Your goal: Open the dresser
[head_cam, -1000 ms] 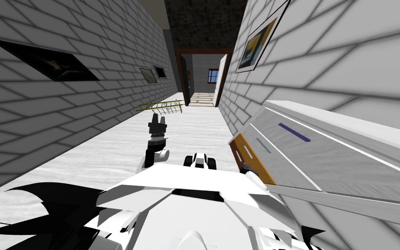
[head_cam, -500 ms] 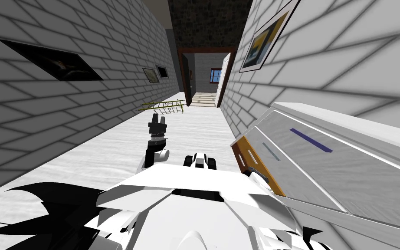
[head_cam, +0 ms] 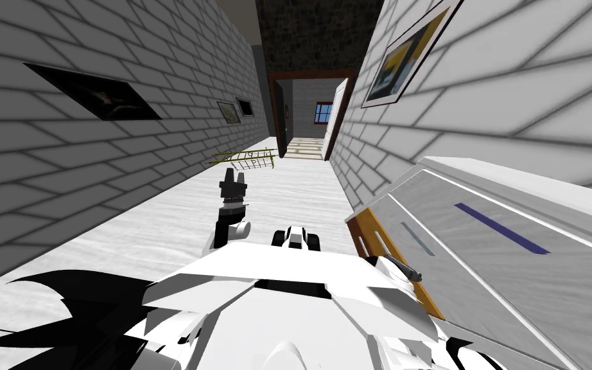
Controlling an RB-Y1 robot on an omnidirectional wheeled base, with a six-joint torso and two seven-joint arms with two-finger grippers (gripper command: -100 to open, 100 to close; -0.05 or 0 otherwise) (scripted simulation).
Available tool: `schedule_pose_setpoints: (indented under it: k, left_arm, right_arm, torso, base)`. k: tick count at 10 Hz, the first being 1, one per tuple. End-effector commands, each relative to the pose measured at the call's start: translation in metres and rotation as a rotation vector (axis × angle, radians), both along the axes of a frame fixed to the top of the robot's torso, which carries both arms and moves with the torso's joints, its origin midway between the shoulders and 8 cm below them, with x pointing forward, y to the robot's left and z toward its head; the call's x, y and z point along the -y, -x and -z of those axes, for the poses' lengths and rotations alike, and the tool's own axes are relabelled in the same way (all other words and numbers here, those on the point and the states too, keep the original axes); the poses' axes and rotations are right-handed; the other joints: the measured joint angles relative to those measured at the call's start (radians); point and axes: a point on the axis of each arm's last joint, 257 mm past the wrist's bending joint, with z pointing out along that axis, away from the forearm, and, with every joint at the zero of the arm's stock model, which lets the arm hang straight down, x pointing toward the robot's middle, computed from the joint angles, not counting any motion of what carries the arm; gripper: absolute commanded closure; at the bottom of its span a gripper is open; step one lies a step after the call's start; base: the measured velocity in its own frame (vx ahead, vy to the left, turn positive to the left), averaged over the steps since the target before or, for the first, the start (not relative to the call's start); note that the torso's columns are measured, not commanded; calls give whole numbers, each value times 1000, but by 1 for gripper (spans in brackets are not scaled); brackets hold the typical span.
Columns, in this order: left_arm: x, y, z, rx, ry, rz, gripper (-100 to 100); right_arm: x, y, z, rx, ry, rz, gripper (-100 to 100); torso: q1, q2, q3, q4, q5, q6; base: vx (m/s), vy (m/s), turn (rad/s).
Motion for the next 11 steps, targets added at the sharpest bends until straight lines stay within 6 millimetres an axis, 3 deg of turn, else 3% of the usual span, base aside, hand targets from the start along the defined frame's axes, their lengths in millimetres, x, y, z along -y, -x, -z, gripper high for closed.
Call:
schedule_pose_setpoints:
  k: [1,3,4,8,9,11]
  left_arm:
    - [0,0,0,0,0,0,0]
    - [0,0,0,0,0,0,0]
    - [0,0,0,0,0,0,0]
    - [0,0,0,0,0,0,0]
    - [0,0,0,0,0,0,0]
    - [0,0,0,0,0,0,0]
  right_arm:
    - [26,8,-22,-59,86,25,-100]
    - [51,19,-48,-114,176,49,-100]
    - [51,19,-48,-114,176,49,-100]
    - [88,33,-96,-192,317,83,-100]
    - [84,28,-89,-179,293,77,-100]
    - [83,19,-92,-186,298,106,-100]
  torso:
    - [-1,4,2,1,-1,0]
    - [-1,5,3,1,0,0]
    - [0,3,2,1,0,0]
    - [0,3,2,1,0,0]
    - [-1,3,2,1,0,0]
    - [-4,8,5,2,-1,-1]
  base:
    - [71,3,42]
    - [83,1,92]
    - [74,4,11]
    - [79,23,46]
    - [38,4,14]
    - [-81,-85,127]
